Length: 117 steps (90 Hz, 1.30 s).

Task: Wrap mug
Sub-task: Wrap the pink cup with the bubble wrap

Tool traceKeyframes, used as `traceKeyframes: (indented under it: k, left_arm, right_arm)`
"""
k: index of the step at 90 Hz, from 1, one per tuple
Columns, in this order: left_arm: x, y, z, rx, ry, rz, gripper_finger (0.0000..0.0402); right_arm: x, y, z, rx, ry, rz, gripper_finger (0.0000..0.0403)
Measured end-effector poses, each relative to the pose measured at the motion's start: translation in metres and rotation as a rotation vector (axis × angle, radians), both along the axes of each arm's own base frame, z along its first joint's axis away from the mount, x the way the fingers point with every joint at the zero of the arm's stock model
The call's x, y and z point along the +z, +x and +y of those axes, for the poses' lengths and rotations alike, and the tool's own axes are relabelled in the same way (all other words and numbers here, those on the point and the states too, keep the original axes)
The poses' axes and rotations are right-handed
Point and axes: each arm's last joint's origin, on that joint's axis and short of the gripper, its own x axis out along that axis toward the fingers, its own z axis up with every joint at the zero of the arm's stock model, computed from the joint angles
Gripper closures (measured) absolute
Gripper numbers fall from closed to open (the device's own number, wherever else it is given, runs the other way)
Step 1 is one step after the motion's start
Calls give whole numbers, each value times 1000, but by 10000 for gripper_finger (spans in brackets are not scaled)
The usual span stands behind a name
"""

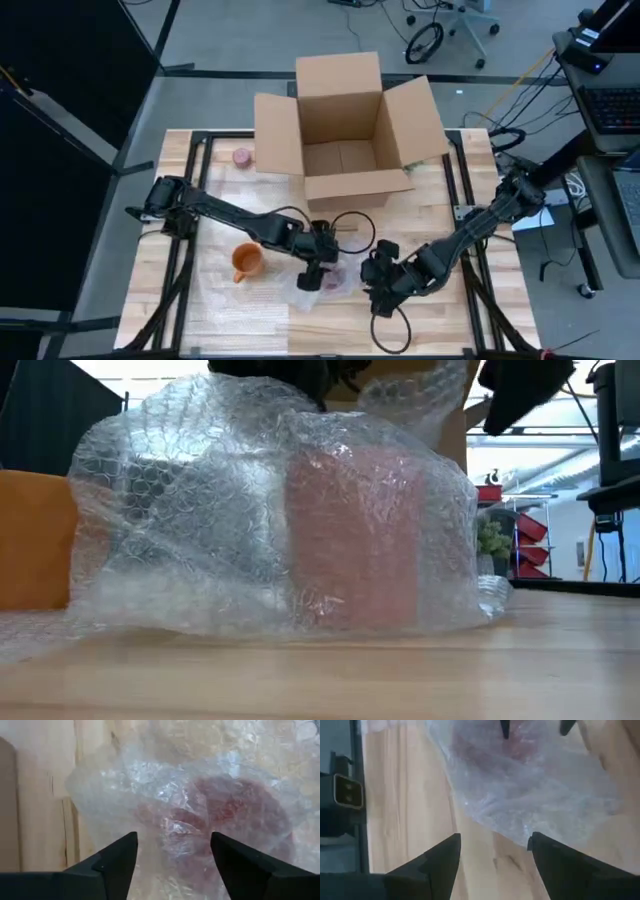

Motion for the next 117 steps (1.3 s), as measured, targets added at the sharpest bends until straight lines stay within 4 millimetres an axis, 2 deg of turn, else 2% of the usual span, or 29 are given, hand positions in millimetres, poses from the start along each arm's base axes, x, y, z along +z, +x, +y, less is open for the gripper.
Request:
traceKeyframes:
  k: [25, 41, 61, 72, 94, 117]
  left_arm:
    - [-22, 31, -11, -30, 70, 220, 174]
    - [-35, 43, -16, -32, 77, 260, 185]
    - [-65, 51, -19, -33, 75, 310, 201]
    - [-67, 51, -19, -34, 74, 311, 210]
    - [-71, 52, -23, -47, 87, 303, 227]
    - [-72, 53, -25, -67, 96, 291, 229]
  right_arm:
    - [-33, -7, 3, -63, 70, -29, 174]
    - [-38, -12, 6, -69, 48, -44, 174]
    - [-37, -14, 9, -87, -12, -93, 174]
    - [-39, -14, 9, -95, -52, -114, 174]
    - [-54, -10, 12, -103, -97, -85, 174]
    - [-62, -7, 15, -111, -94, -84, 174]
